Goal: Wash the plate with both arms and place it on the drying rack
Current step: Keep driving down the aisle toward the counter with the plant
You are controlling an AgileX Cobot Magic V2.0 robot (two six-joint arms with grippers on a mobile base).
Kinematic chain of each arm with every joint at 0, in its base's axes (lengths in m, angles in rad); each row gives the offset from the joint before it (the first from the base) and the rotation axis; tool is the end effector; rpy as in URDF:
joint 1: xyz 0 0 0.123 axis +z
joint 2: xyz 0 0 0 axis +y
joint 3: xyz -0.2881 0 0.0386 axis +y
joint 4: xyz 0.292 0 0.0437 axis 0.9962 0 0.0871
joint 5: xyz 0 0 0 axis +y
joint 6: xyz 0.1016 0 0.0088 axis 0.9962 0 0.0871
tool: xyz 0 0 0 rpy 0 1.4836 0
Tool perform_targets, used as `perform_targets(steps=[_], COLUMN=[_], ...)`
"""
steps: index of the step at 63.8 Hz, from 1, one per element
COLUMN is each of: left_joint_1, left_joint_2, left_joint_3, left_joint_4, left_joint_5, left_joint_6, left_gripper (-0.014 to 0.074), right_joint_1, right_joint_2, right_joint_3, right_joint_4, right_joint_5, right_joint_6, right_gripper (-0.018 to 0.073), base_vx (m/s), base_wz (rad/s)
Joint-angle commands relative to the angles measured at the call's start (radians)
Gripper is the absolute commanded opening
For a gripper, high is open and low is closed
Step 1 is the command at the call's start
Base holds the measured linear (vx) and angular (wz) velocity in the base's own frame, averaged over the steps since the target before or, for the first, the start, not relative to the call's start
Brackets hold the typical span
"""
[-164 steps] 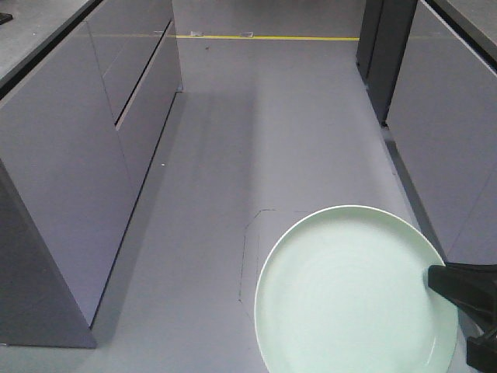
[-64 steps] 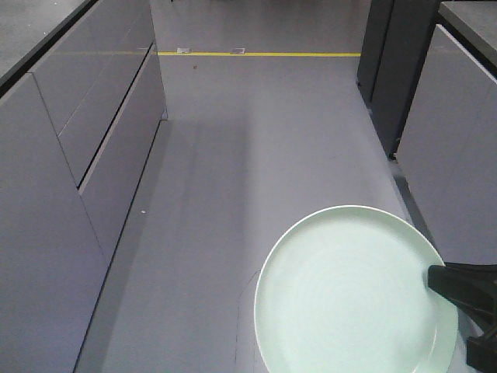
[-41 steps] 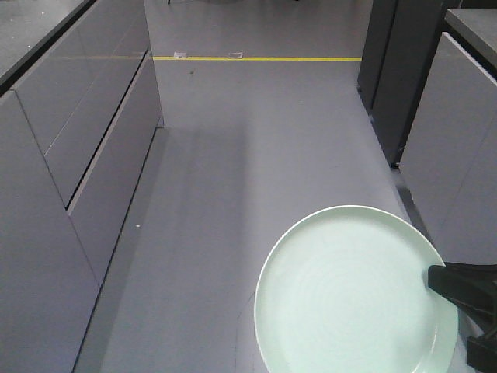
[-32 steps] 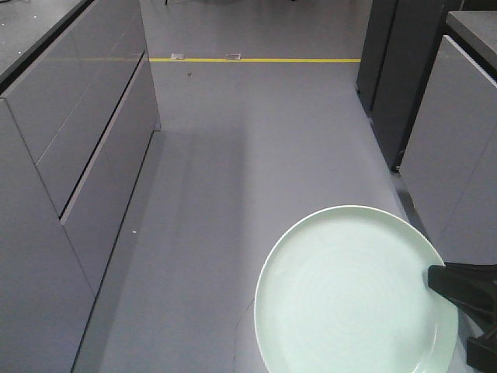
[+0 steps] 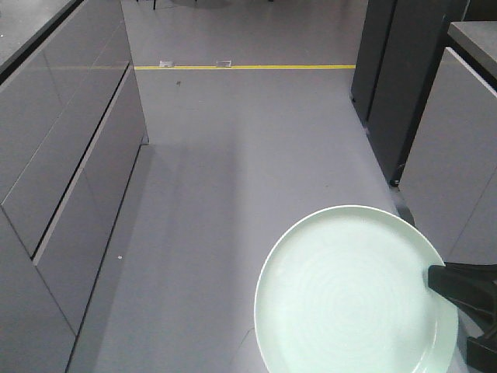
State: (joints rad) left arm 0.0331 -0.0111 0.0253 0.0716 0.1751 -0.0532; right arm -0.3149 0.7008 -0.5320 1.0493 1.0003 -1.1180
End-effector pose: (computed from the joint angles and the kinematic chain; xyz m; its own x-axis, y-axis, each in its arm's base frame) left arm 0.1054 0.0048 0.1875 -0.1022 0.0139 -0.9947 -0.0437 0.9989 0.0185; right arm 0.1668 0.0240 0.2852 -0.4938 -0.0949 -0.8644 -0.5086 0.8378 0.1986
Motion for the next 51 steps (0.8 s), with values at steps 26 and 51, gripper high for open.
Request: perform_targets(steps=[26, 51], left_joint_1=[-0.001, -0.001], left_joint_2=[-0.014, -0.014], left_joint_3=[-0.025, -0.025], left_joint_4=[-0.002, -0.002], left_joint_5=[-0.072, -0.072], left_joint_6=[-0.009, -0.009], left_gripper=[-0.0006, -0.0006], right_joint_1=[-0.006, -0.006], right_joint_2=[-0.001, -0.001], right_joint_3=[-0.025, -0.025], right_joint_4=[0.062, 0.062], right_joint_5=[-0.012, -0.012], right_joint_6=[-0.009, -0.009], right_gripper=[-0.0001, -0.0001], base_vx=[0.26, 0.24], base_wz=[-0.04, 0.00])
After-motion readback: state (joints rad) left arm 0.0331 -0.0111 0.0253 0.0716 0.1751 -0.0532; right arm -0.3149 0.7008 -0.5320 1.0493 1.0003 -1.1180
